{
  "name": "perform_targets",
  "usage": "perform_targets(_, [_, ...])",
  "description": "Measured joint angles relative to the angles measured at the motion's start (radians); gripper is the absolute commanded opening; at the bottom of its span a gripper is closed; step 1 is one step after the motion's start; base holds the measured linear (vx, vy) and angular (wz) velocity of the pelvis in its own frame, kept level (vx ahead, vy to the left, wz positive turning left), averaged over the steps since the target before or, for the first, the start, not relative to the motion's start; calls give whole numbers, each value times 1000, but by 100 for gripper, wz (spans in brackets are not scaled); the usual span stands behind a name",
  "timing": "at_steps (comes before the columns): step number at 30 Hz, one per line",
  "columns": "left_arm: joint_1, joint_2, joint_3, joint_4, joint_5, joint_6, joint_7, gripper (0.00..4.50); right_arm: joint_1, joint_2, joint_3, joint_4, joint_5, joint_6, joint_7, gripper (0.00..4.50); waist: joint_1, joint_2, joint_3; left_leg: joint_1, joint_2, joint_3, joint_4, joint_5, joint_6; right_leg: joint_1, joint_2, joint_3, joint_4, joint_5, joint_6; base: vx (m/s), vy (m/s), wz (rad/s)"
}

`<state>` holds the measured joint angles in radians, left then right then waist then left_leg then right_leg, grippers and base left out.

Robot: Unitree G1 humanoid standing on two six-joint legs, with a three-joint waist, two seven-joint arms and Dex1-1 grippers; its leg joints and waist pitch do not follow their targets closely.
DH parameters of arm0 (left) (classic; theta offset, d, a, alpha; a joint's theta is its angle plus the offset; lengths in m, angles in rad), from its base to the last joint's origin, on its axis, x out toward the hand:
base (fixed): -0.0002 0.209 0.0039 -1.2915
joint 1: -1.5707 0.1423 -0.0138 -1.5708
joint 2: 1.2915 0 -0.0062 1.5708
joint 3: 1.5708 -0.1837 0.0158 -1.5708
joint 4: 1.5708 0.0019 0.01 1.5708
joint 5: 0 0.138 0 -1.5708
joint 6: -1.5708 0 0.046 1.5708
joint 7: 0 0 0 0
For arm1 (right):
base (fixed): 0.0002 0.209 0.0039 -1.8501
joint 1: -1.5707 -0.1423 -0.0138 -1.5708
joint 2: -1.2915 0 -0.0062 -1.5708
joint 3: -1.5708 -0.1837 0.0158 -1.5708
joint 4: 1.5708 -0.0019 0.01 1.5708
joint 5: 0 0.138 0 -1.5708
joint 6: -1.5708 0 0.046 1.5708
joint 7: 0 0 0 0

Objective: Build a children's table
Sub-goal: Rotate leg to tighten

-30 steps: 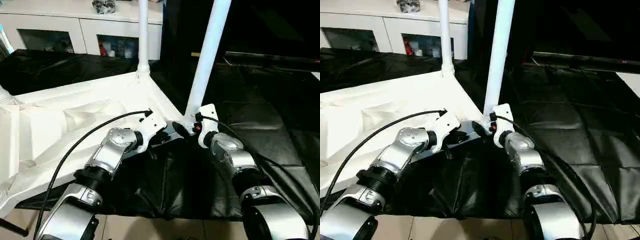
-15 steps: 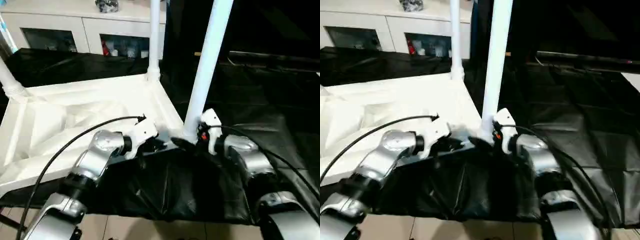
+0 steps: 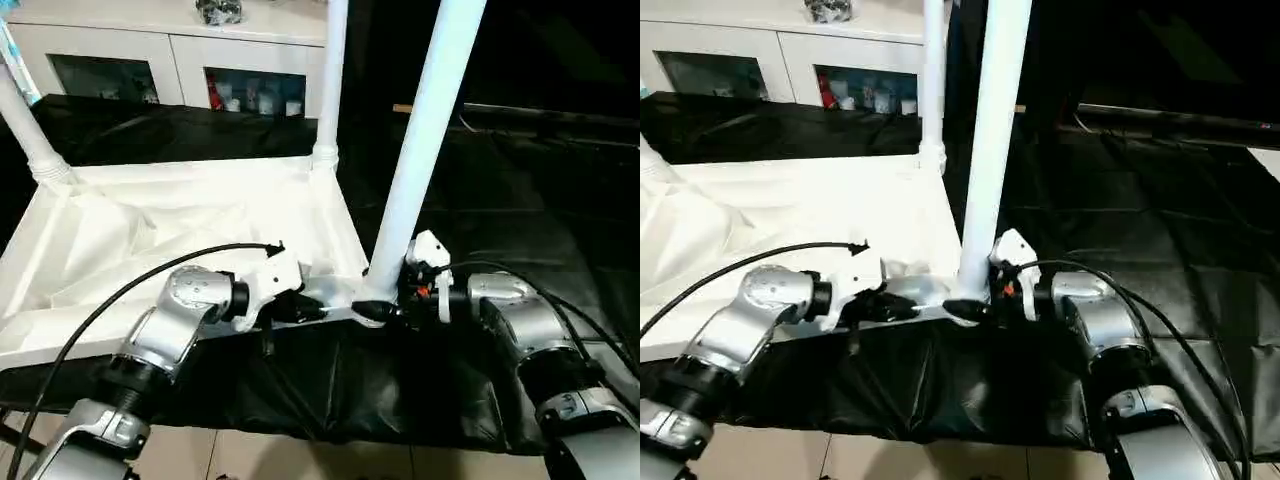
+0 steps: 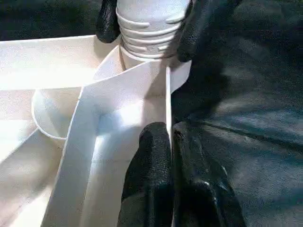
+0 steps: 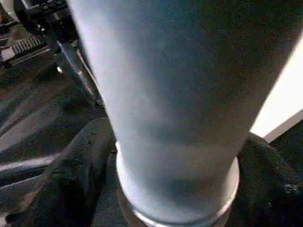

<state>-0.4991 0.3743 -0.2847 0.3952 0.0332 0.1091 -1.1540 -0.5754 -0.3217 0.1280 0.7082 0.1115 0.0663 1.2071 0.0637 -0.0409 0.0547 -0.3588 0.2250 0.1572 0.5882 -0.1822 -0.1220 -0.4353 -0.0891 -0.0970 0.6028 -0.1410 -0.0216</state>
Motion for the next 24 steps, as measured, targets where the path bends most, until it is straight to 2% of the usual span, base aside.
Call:
perform_targets(8, [0, 6, -4, 0, -9, 6, -9, 0, 7, 4, -1, -1, 1, -2, -3, 282, 0, -1, 0, 0, 0, 0, 0, 0, 0, 0, 0, 0, 0, 0, 0, 0, 0, 0])
perform_targets(12, [0, -22, 4, 3, 3, 37, 49, 0, 24, 39, -24, -13, 3, 20, -100, 277, -3, -1, -1, 1, 0, 0, 2, 0, 0, 1, 0, 1, 1, 0, 0, 0, 0, 0])
perform_targets(16, [-33, -86, 16, 66, 39, 50, 173, 0, 13, 106, -77, 31, -10, 12, -321, 274, -8, -2, -1, 3, 0, 1, 3, 0, 0, 1, 0, 1, 1, 0, 1, 0, 0, 0])
perform_targets(18, [-71, -130, 22, 122, 59, 65, 257, 0, -26, 166, -119, 93, -12, 10, -489, 274, -13, -2, -1, 3, -1, 1, 3, 0, 0, 1, 0, 1, 1, 0, 1, 0, 0, 0])
perform_targets(24, [-119, -211, 26, 181, 94, 104, 404, 0, -80, 251, -161, 172, -43, -32, -792, 274, -13, -1, -2, 2, -1, 1, 3, 0, 0, 1, 0, 1, 0, 0, 1, 0, 0, 0])
